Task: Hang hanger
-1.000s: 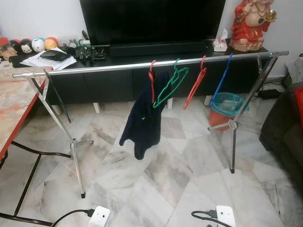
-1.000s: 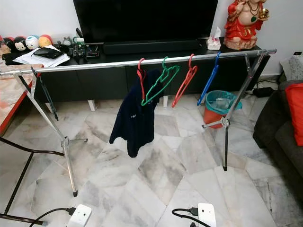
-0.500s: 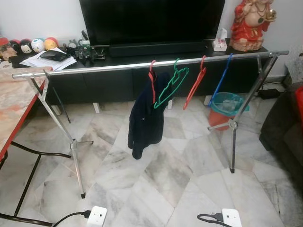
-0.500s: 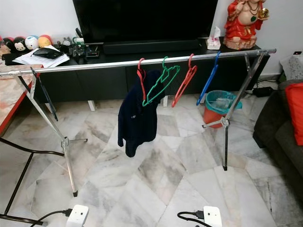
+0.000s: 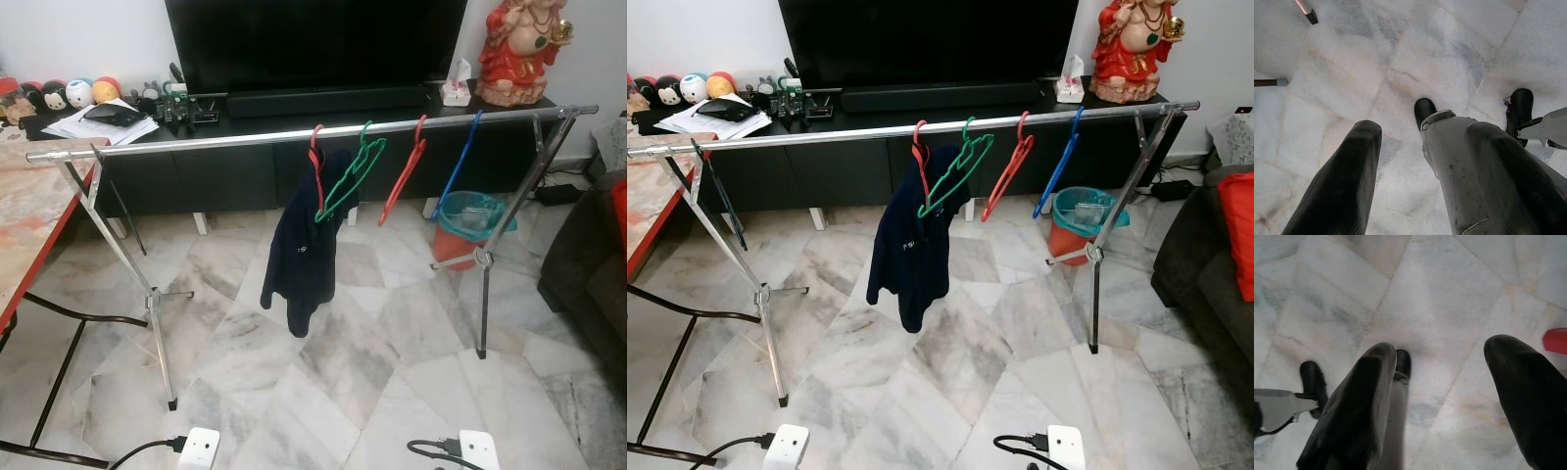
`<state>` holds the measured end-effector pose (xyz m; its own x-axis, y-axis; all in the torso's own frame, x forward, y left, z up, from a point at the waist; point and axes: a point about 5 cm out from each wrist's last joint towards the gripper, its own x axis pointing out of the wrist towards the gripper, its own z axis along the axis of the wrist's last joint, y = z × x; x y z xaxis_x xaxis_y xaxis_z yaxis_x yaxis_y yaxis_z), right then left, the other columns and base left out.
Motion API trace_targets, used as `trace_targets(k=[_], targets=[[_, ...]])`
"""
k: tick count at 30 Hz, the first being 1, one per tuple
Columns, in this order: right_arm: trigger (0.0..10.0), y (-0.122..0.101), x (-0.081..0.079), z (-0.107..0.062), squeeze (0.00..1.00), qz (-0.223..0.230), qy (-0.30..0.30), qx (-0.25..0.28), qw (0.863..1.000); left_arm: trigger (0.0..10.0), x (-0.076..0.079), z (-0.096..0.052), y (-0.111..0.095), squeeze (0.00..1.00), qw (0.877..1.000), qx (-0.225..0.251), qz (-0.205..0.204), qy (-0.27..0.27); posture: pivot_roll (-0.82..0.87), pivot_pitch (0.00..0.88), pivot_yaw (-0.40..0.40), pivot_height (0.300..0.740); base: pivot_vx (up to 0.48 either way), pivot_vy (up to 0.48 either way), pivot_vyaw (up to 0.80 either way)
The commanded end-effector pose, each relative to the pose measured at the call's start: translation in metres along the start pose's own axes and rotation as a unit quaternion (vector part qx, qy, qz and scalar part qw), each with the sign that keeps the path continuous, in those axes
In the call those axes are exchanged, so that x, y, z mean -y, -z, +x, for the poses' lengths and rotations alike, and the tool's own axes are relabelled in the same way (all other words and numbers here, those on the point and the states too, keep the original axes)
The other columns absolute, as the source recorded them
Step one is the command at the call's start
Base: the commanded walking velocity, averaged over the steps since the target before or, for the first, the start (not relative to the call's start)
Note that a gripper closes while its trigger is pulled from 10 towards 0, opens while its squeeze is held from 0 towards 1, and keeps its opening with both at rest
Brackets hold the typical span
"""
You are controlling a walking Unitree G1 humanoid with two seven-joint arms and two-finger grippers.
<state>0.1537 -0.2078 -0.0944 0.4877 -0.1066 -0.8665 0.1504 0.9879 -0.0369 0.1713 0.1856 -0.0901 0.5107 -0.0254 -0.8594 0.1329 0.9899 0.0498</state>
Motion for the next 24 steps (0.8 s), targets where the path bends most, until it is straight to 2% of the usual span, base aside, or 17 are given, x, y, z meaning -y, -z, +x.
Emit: trace_targets(k=[1,3,5,15,24], targets=[[10.0,-0.002,-0.002,0.000,0.00,0.008,0.001,0.002,1.000,10.0,-0.001,0.000,0.001,0.00,1.000,-0.002,-0.008,-0.005,0.07,0.000,0.011,0.740,0.000,0.000,0.00],[10.0,-0.003,-0.005,0.001,0.00,0.004,0.000,0.003,1.000,10.0,-0.001,0.000,0.001,0.00,1.000,-0.002,-0.008,-0.004,0.07,0.000,0.011,0.740,0.000,0.000,0.00],[10.0,-0.006,-0.012,0.002,0.00,0.000,-0.006,0.002,1.000,10.0,-0.001,0.000,0.002,0.00,1.000,-0.003,-0.008,-0.004,0.06,0.000,0.011,0.740,0.000,0.000,-0.75],[10.0,-0.014,-0.023,0.003,0.00,-0.009,-0.009,0.006,1.000,10.0,-0.001,0.000,0.001,0.00,1.000,0.004,-0.013,-0.005,0.07,0.000,0.012,0.740,0.000,0.000,-0.74],[10.0,-0.011,-0.020,0.003,0.00,-0.013,-0.007,0.003,1.000,10.0,-0.002,0.000,0.000,0.00,1.000,0.004,0.004,-0.004,0.07,0.000,0.013,0.740,0.000,0.000,-0.74]])
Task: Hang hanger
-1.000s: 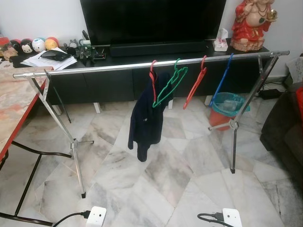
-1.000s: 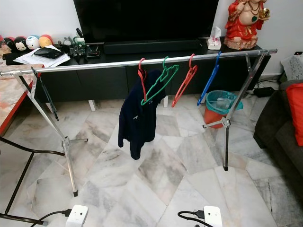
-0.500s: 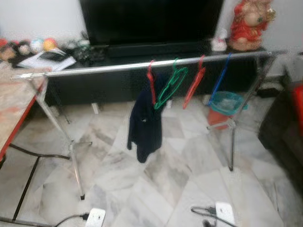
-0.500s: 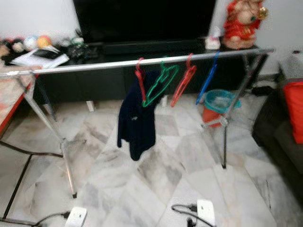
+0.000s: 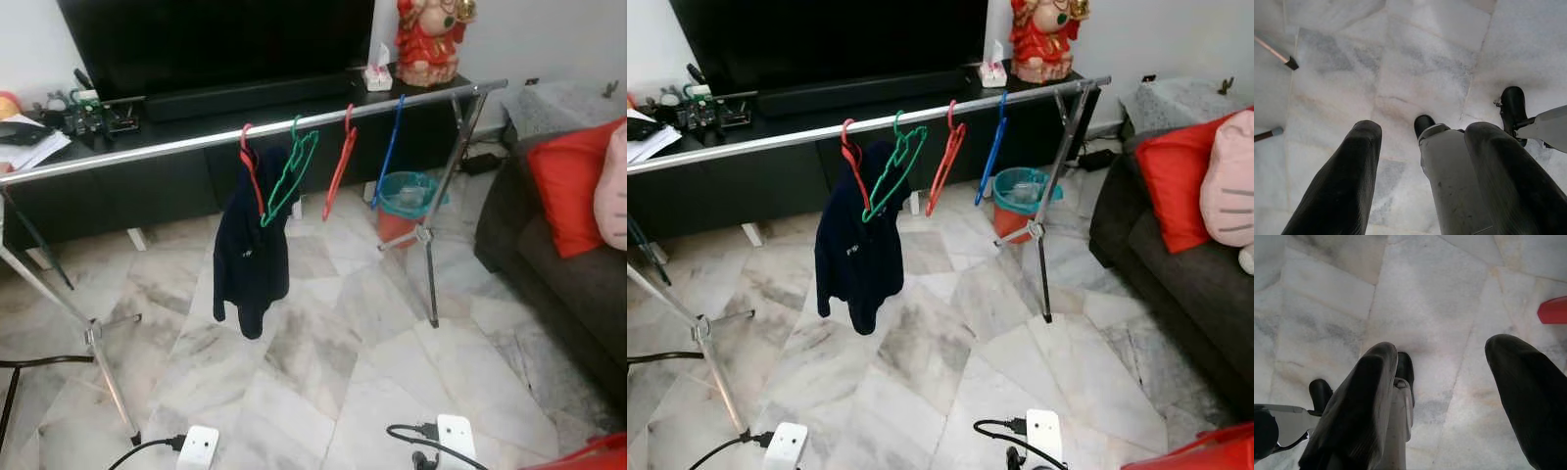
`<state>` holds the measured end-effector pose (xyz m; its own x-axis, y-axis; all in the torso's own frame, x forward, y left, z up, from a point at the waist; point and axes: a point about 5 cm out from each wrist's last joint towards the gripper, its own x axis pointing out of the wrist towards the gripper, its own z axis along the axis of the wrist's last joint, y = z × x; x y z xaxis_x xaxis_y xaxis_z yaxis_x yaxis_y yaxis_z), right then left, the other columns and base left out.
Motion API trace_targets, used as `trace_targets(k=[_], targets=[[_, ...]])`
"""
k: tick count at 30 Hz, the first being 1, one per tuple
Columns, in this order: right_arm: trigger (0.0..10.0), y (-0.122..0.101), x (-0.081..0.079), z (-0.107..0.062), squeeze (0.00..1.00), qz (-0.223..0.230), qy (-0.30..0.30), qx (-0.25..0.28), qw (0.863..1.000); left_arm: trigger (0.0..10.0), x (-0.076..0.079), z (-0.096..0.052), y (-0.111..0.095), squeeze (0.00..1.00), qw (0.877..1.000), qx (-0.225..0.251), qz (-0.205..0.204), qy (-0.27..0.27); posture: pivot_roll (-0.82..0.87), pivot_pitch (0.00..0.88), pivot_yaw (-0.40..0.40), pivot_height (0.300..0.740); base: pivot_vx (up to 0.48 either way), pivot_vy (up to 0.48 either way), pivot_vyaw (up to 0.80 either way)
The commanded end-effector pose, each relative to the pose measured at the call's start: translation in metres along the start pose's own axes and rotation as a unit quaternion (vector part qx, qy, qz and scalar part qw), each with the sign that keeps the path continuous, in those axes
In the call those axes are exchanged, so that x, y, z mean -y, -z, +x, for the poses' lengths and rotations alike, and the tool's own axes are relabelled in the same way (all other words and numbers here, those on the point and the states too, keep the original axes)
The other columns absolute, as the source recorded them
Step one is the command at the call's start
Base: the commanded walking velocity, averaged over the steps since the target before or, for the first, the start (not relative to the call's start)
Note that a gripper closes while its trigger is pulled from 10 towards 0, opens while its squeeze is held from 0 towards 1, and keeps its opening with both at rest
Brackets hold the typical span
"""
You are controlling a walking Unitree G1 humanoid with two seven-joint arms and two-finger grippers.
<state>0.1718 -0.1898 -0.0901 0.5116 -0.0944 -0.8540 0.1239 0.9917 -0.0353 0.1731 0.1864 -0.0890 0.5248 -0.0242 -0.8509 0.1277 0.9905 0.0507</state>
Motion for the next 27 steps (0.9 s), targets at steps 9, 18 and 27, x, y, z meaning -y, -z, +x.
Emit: trace_targets(k=[9,18,27], targets=[[10.0,0.0054,0.0012,-0.0006,0.00,-0.005,0.001,-0.012,1.000,10.0,-0.0011,-0.0003,0.0015,0.00,1.000,-0.002,0.010,-0.004,0.07,0.000,0.012,0.740,0.000,-0.125,-0.74],[10.0,0.0059,0.0020,-0.0007,0.00,-0.008,0.001,-0.013,1.000,10.0,-0.0007,-0.0003,0.0014,0.00,1.000,-0.002,0.017,-0.003,0.07,0.000,0.012,0.740,0.000,-0.135,-0.74],[10.0,0.0061,0.0024,-0.0007,0.00,-0.011,0.001,-0.013,1.000,10.0,-0.0006,-0.0003,0.0012,0.00,1.000,-0.002,0.024,-0.001,0.07,0.000,0.012,0.740,0.000,0.000,-0.74]])
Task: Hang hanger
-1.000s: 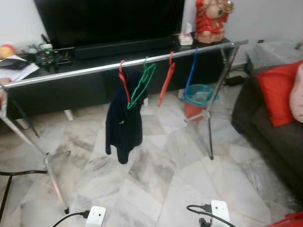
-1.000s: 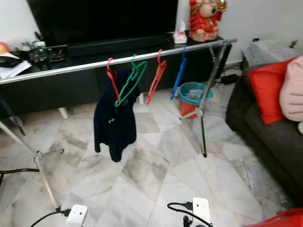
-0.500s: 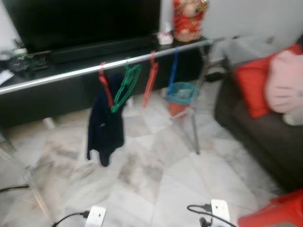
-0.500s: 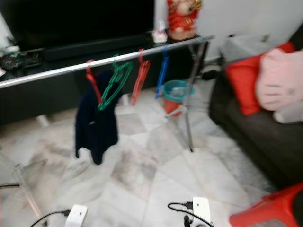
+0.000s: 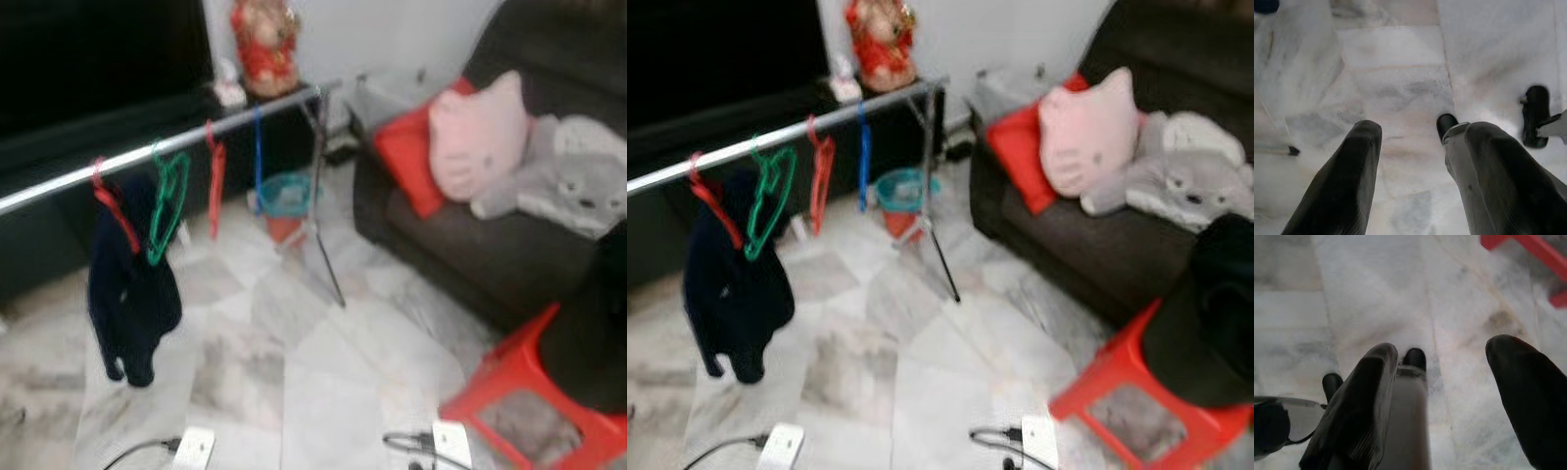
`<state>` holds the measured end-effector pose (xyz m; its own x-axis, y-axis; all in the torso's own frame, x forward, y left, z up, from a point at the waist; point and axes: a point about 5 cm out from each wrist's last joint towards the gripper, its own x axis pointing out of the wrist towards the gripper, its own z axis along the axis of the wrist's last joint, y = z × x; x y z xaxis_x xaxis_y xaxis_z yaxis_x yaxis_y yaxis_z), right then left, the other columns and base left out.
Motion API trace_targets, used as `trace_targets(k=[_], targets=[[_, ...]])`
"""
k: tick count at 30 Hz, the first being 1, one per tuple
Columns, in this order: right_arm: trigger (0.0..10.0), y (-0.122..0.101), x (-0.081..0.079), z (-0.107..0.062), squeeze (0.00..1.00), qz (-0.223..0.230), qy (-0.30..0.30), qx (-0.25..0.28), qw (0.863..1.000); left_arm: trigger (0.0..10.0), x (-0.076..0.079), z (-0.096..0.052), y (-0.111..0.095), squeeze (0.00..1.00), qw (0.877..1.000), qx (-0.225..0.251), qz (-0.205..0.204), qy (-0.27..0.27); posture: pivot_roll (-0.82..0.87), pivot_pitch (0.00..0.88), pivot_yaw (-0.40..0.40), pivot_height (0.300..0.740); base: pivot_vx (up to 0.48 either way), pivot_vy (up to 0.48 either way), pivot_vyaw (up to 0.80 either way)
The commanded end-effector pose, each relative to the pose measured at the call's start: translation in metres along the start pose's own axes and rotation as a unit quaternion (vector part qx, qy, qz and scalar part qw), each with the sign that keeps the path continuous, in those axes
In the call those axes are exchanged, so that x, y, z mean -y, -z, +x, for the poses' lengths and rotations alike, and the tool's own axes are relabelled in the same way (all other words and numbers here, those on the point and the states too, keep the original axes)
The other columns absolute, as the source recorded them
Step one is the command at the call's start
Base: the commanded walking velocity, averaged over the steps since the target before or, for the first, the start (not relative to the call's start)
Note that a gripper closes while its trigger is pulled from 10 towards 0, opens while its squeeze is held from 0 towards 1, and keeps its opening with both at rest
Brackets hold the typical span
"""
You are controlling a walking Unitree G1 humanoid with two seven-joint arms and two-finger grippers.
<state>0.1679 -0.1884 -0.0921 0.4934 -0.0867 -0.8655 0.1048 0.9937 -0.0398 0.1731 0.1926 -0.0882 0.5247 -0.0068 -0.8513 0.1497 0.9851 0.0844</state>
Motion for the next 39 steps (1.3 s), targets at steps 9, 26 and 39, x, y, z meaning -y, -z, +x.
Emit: trace_targets(k=[9,26,39], targets=[[10.0,0.0017,0.0042,-0.0004,0.00,-0.001,0.006,-0.001,1.000,10.0,0.0052,0.0005,0.0000,0.00,1.000,0.000,0.012,0.008,0.07,0.000,0.011,0.740,0.000,0.000,-0.74],[10.0,0.0016,0.0041,-0.0004,0.00,0.004,0.008,0.001,1.000,10.0,0.0041,0.0005,-0.0011,0.00,1.000,0.001,0.020,0.006,0.06,0.000,0.018,0.740,0.000,-0.055,-0.74],[10.0,0.0013,0.0038,-0.0004,0.00,0.003,0.007,0.003,1.000,10.0,0.0042,0.0005,-0.0005,0.00,1.000,0.000,0.011,0.006,0.06,0.000,0.019,0.740,0.000,-0.052,-0.74]])
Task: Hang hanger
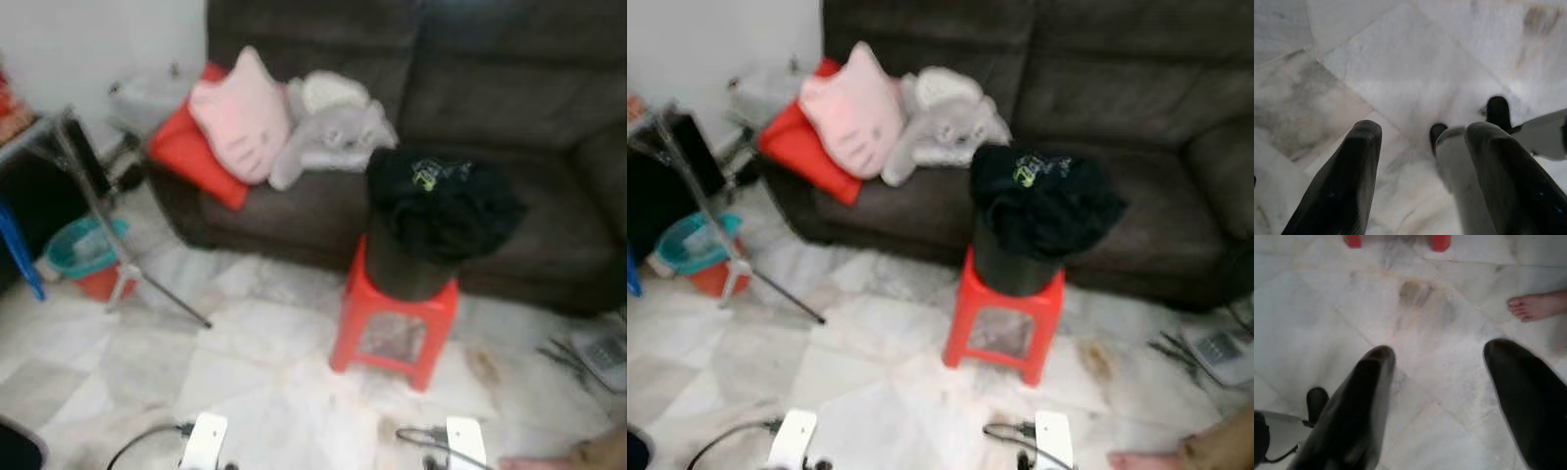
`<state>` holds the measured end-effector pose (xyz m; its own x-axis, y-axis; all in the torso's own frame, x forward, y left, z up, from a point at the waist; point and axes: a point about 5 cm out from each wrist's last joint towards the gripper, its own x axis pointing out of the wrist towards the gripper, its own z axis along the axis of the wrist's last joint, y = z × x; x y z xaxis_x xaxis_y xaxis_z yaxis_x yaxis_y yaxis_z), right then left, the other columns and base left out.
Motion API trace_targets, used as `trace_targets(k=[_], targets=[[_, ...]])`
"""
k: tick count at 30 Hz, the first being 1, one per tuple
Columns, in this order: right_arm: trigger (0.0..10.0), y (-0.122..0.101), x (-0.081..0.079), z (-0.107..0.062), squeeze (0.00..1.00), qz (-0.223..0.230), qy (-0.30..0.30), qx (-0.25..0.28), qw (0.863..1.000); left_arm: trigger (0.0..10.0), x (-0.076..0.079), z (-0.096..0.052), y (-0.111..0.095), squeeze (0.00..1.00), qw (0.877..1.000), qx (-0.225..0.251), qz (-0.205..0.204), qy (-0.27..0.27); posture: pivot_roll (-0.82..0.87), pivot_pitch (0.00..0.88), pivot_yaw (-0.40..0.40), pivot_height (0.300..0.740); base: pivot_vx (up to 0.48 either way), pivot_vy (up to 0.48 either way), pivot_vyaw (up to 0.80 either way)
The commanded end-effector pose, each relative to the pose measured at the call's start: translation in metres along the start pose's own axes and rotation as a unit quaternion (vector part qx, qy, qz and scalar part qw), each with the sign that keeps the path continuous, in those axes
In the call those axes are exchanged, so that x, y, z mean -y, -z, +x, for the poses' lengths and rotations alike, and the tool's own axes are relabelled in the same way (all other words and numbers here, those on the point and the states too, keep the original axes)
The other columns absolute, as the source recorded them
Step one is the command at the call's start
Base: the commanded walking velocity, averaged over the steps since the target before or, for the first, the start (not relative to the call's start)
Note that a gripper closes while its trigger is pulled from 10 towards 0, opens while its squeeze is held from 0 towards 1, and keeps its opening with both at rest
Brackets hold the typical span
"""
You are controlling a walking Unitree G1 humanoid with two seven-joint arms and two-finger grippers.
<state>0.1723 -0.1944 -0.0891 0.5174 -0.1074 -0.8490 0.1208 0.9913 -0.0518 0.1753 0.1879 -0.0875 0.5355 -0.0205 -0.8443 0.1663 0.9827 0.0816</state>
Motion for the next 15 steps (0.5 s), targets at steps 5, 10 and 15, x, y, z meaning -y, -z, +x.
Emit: trace_targets(k=[5,10,15], targets=[[10.0,0.0060,-0.0018,-0.0008,0.00,0.002,-0.004,-0.005,1.000,10.0,0.0003,-0.0003,0.0027,0.00,1.000,-0.005,-0.005,0.000,0.06,0.000,0.019,0.740,0.000,0.000,-0.44],[10.0,0.0056,-0.0019,-0.0009,0.00,0.011,-0.004,-0.001,1.000,10.0,0.0005,-0.0003,0.0027,0.00,1.000,-0.003,-0.011,0.000,0.07,0.000,0.017,0.740,0.000,0.000,0.00],[10.0,0.0055,-0.0020,-0.0009,0.00,0.010,-0.003,0.001,1.000,10.0,0.0007,-0.0004,0.0030,0.00,1.000,-0.004,-0.015,0.003,0.07,0.000,0.017,0.740,0.000,0.000,0.00]])
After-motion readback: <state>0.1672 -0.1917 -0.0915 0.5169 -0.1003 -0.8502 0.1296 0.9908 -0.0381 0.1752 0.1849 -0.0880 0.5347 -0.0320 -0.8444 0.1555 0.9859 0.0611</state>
